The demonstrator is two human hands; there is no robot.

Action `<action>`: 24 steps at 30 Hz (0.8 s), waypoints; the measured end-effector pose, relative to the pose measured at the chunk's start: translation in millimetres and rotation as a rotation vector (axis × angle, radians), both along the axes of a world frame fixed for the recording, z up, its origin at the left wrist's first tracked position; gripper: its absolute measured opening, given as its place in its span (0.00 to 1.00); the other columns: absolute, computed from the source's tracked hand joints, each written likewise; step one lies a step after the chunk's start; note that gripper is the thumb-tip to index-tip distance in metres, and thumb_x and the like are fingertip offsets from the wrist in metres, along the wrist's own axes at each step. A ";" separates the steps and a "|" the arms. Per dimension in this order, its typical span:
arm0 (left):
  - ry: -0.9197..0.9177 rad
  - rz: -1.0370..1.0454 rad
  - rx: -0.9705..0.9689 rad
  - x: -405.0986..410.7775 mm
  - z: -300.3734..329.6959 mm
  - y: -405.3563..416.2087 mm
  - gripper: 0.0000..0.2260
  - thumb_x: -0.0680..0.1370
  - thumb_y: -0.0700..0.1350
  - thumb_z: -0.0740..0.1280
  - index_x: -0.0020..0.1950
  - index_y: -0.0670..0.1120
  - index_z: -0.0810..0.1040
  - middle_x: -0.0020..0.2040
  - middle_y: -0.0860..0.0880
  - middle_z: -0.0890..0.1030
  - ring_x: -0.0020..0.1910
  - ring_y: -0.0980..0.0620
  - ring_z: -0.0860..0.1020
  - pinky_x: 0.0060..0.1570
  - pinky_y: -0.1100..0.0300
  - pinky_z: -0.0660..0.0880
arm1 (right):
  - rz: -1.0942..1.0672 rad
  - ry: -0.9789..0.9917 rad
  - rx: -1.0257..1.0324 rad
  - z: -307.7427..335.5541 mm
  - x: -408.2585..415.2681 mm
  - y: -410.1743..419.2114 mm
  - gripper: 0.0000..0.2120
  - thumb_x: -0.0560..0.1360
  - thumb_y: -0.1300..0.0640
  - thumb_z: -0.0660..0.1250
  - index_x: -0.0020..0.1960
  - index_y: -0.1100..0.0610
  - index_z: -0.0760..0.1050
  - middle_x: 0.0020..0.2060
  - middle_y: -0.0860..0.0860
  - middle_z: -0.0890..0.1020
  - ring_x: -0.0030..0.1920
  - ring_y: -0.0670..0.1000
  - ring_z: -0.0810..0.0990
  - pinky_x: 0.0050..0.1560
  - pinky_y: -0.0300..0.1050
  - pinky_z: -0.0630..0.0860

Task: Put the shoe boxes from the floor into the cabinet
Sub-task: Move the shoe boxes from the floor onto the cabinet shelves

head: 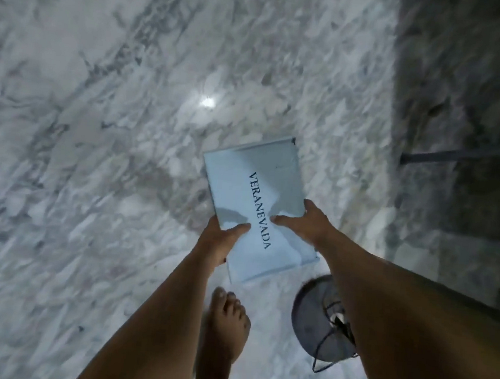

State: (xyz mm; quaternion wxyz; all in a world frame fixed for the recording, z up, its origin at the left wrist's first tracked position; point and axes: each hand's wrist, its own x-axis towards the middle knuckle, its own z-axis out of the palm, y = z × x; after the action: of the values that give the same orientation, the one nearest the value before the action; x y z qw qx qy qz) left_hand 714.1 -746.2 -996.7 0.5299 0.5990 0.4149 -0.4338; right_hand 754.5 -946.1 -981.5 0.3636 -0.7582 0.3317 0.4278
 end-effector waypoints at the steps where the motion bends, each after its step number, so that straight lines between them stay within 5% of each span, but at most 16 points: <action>1: -0.017 0.027 0.009 -6.5 -10.2 0.0 0.22 0.69 0.52 0.78 0.60 0.51 0.76 0.56 0.51 0.84 0.50 0.50 0.84 0.57 0.48 0.80 | -0.001 0.001 0.029 -5.5 -6.2 2.0 0.28 0.70 0.53 0.81 0.64 0.52 0.71 0.56 0.47 0.78 0.55 0.51 0.78 0.57 0.45 0.74; 3: -0.024 0.059 0.012 -21.1 -18.5 5.9 0.24 0.65 0.52 0.78 0.58 0.49 0.79 0.54 0.47 0.86 0.50 0.46 0.85 0.56 0.42 0.81 | -0.001 -0.001 0.068 -12.4 -21.4 5.9 0.30 0.69 0.52 0.81 0.67 0.52 0.71 0.59 0.47 0.79 0.60 0.51 0.78 0.63 0.48 0.75; 6: 0.011 0.051 -0.014 -45.8 2.4 29.0 0.13 0.72 0.44 0.75 0.54 0.50 0.78 0.53 0.47 0.86 0.50 0.46 0.84 0.52 0.48 0.79 | 0.056 0.020 0.110 -0.9 -44.0 21.3 0.37 0.70 0.52 0.80 0.74 0.51 0.68 0.64 0.45 0.77 0.66 0.50 0.76 0.65 0.46 0.72; 10: 0.028 0.116 -0.020 -93.4 51.6 75.8 0.24 0.66 0.48 0.73 0.62 0.51 0.77 0.57 0.47 0.86 0.55 0.44 0.84 0.58 0.43 0.79 | 0.130 0.063 0.157 45.6 -72.5 61.9 0.38 0.73 0.54 0.78 0.78 0.51 0.64 0.71 0.48 0.75 0.71 0.53 0.73 0.65 0.45 0.70; 17: -0.004 0.365 0.080 -174.6 224.5 168.8 0.28 0.66 0.46 0.73 0.66 0.52 0.74 0.60 0.47 0.84 0.56 0.44 0.84 0.55 0.39 0.81 | 0.382 0.012 0.252 178.4 -111.1 177.6 0.39 0.72 0.53 0.78 0.78 0.50 0.65 0.71 0.48 0.75 0.71 0.55 0.74 0.70 0.51 0.71; 21: -0.033 0.501 0.068 -237.9 347.6 218.0 0.18 0.76 0.41 0.71 0.64 0.52 0.74 0.59 0.48 0.84 0.51 0.49 0.83 0.42 0.55 0.79 | 0.517 -0.002 0.262 295.4 -141.5 241.3 0.39 0.73 0.53 0.76 0.79 0.48 0.62 0.74 0.52 0.73 0.71 0.58 0.74 0.69 0.53 0.73; 24: -0.049 0.577 0.060 -299.8 440.1 253.4 0.15 0.77 0.43 0.71 0.62 0.52 0.75 0.59 0.48 0.84 0.53 0.46 0.83 0.45 0.54 0.79 | 0.611 -0.027 0.280 386.2 -180.3 288.2 0.39 0.73 0.53 0.76 0.79 0.47 0.62 0.75 0.52 0.71 0.70 0.58 0.73 0.67 0.53 0.73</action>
State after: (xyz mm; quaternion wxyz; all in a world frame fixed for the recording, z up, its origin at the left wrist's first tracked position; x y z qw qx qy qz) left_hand 414.3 -492.8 -556.6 0.6233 0.4821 0.5678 -0.2380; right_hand 574.2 -657.8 -595.3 0.3235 -0.7707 0.0221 0.5486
